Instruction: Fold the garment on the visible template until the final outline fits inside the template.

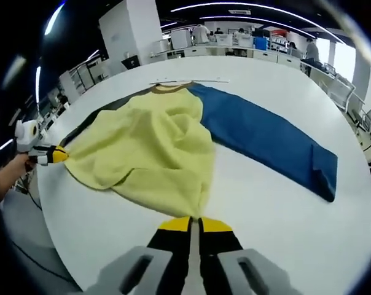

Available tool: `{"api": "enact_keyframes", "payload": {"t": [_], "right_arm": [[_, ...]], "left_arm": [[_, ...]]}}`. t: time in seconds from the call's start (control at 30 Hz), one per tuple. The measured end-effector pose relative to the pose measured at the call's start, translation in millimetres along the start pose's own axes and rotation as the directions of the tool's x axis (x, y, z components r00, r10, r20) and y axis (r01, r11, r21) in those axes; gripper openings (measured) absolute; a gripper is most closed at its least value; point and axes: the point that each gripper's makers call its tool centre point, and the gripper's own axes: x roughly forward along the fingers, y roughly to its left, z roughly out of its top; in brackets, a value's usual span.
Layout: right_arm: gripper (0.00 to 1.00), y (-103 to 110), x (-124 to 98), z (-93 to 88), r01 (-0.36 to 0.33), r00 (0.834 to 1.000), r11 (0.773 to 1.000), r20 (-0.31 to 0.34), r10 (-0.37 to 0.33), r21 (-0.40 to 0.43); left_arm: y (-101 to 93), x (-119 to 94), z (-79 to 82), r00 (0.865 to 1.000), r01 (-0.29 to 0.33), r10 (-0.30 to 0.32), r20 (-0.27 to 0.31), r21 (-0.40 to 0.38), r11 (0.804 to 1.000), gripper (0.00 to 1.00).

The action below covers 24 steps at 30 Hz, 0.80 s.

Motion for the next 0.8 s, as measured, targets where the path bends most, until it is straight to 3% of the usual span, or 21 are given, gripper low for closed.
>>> {"api": "enact_keyframes", "payload": {"t": [0.1, 0.37, 0.53, 0.6, 0.67, 0.8], "right_arm": [[0.07, 1, -8, 5.1, 0.005, 1.0, 0.998, 0.023, -0.006, 0.056], [0.18, 1, -12, 22.0, -0.016, 0.998, 0.998, 0.054, 0.014, 0.052], [0.23, 9, -8, 32.8, -0.056, 0.995, 0.998, 0.079, 0.054, 0.023], [0.25, 2, 2, 37.9, -0.068, 0.995, 0.998, 0.076, 0.068, -0.005], [0.25, 13, -1, 38.1, -0.077, 0.994, 0.997, 0.075, 0.079, -0.03], [0.24, 11, 10, 45.1, -0.085, 0.993, 0.994, 0.08, 0.09, -0.064]], "left_arm": [[-0.4, -1, 0.9, 1.0, -0.004, 0.004, 0.003, 0.005, 1.0, 0.0], [-1.2, 1, -1.6, 1.0, -0.009, 0.009, -0.002, 0.025, 1.0, 0.01], [-0.5, -1, -3.5, 1.0, -0.023, 0.023, -0.003, 0.047, 0.999, 0.07], [0.2, -2, -3.5, 1.0, -0.026, 0.026, 0.001, 0.044, 0.999, 0.1], [2.8, -2, -4.7, 1.0, -0.028, 0.028, 0.006, 0.041, 0.999, 0.11], [1.5, -3, -6.0, 1.0, -0.027, 0.027, 0.007, 0.025, 0.999, 0.12]]}}
